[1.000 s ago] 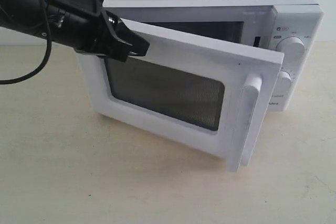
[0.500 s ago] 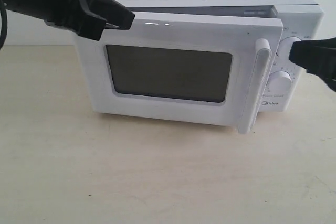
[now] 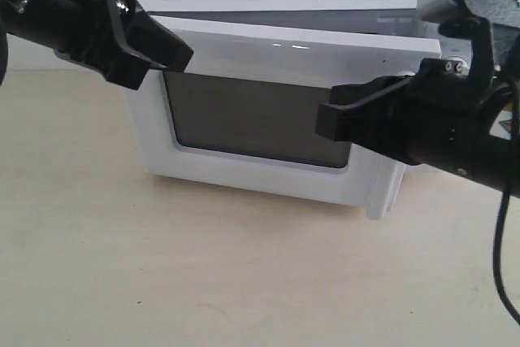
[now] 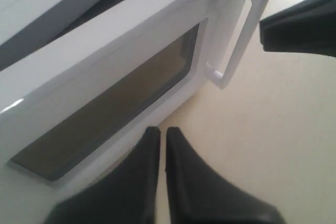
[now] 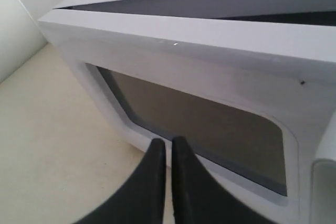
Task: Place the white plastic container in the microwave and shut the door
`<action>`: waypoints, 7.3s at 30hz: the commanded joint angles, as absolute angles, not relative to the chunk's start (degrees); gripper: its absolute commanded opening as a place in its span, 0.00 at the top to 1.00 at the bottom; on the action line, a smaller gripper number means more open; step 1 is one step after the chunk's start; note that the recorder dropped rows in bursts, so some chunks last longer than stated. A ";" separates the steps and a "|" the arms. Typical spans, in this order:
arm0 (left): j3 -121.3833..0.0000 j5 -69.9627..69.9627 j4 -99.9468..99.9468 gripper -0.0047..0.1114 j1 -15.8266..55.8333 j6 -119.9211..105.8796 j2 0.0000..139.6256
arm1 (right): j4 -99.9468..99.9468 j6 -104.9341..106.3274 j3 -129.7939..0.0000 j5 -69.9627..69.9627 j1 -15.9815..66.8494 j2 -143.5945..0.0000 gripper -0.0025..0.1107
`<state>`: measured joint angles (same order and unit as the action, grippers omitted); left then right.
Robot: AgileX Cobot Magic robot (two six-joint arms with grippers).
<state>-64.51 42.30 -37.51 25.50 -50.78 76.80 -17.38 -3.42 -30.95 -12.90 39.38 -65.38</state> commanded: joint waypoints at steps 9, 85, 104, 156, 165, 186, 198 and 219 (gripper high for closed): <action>-64.76 43.51 -20.07 0.92 25.85 -34.23 70.27 | -33.87 11.73 -31.49 -27.25 39.41 -69.83 0.98; -64.76 50.97 -27.61 0.92 25.85 -32.00 66.68 | -51.84 31.57 -39.92 -53.55 46.20 -89.59 0.98; -64.76 50.97 -27.61 0.92 25.85 -33.03 63.65 | -51.46 33.49 -45.33 -48.90 41.65 -91.12 0.98; -35.64 30.12 -37.41 0.92 25.85 -25.10 24.34 | -59.96 40.98 -20.50 -32.37 41.77 -27.00 0.98; -36.81 39.17 -21.62 0.92 25.85 -27.08 24.18 | -59.96 40.98 -20.50 -32.37 41.77 -27.00 0.98; -33.64 41.41 -9.84 0.92 8.99 -26.58 0.06 | -59.96 40.98 -20.50 -32.37 41.77 -27.00 0.98; -24.07 31.34 -9.21 0.92 5.86 -26.12 0.00 | -59.85 40.98 -20.50 -32.63 41.77 -27.00 0.98; -8.41 12.84 12.01 0.92 5.86 6.71 0.00 | -59.85 40.98 -20.50 -32.63 41.77 -27.00 0.98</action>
<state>-10.77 19.89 12.13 6.08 2.05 0.12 -60.37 40.43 -20.84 -32.21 42.07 -27.16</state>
